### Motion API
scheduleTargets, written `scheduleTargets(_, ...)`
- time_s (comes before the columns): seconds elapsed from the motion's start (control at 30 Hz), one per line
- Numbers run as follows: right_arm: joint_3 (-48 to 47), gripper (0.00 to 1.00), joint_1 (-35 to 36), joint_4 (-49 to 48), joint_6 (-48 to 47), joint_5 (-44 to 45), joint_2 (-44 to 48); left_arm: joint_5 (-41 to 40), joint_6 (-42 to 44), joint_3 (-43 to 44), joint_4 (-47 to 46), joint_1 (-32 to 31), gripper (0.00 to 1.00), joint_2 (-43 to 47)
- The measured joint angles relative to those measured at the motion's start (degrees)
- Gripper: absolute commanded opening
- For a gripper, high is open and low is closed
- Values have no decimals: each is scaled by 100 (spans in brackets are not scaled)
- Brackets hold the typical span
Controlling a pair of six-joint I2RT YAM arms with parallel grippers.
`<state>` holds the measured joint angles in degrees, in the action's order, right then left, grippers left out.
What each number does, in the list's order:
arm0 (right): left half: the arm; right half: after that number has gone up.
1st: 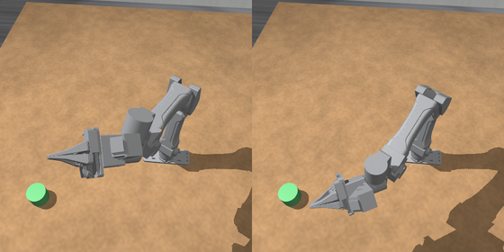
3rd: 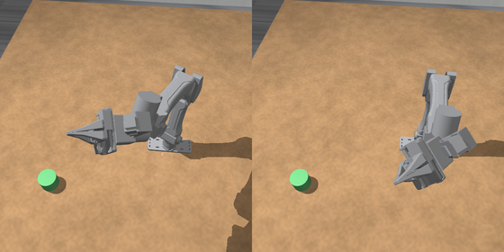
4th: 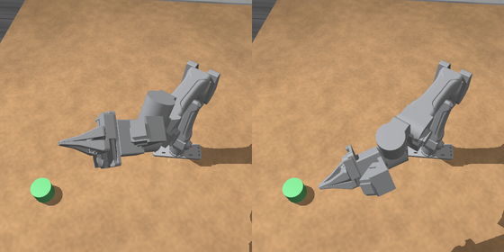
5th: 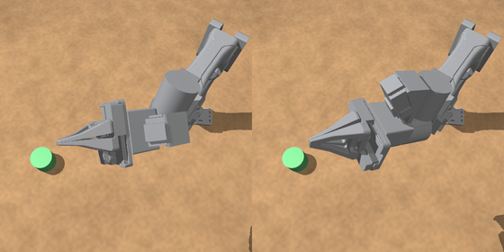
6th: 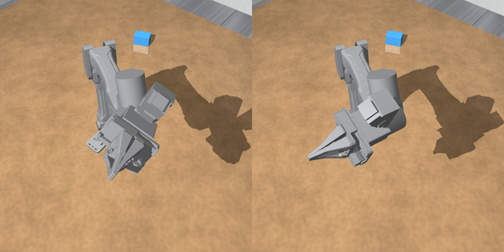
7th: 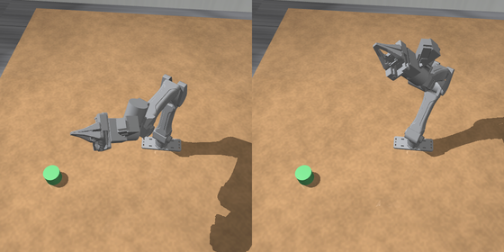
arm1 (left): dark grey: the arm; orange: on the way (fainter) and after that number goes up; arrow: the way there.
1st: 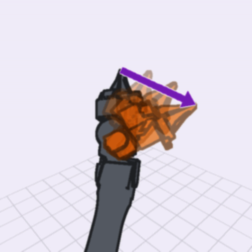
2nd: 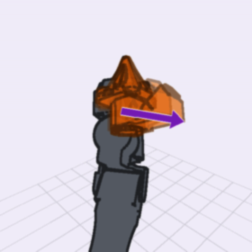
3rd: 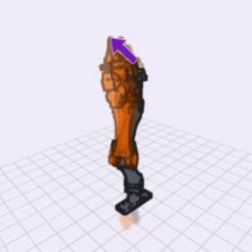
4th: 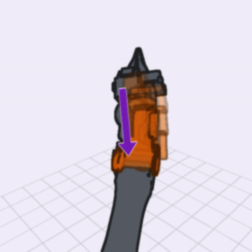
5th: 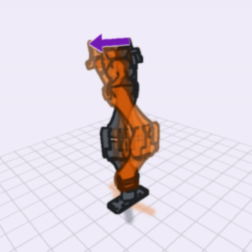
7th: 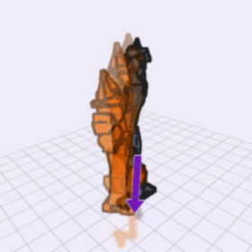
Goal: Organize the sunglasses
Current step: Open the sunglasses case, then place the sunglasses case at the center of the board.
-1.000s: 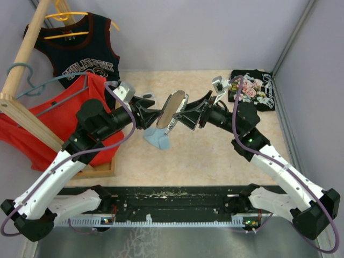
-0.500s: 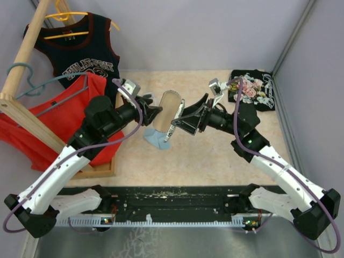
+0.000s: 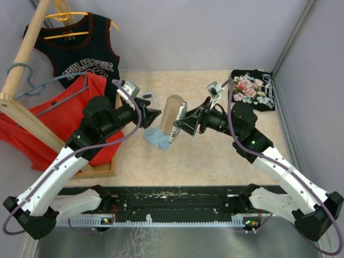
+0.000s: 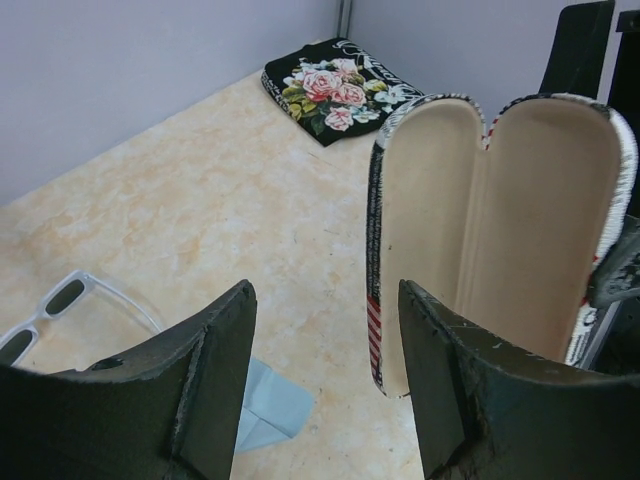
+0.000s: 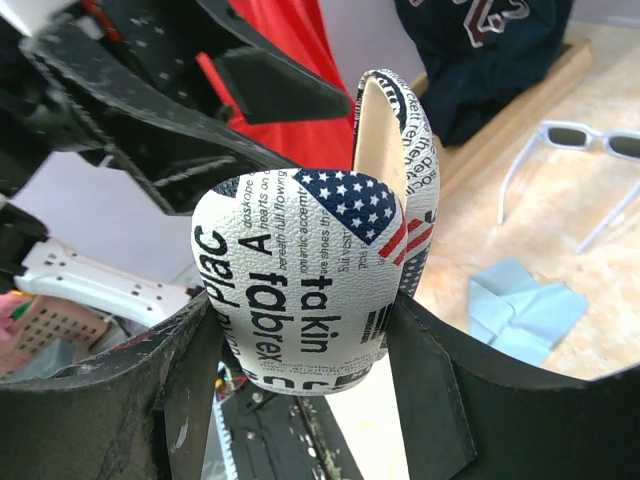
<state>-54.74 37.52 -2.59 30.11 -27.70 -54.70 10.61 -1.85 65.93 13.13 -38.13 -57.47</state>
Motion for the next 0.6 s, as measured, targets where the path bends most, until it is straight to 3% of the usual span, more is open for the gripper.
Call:
scheduleTargets(0.17,-330,0,0,719,-348,299,-177,11,-2,0,33,2,65,94)
scheduleTargets(0.4,-1381,0,-55,2498,-1211,826,-1108,-269,-105,-109,249,2,65,417)
scheduleTargets(0.6,-1668,0,-470,3539,-1725,538,-2100,-774,-317,-675,490,2,65,789)
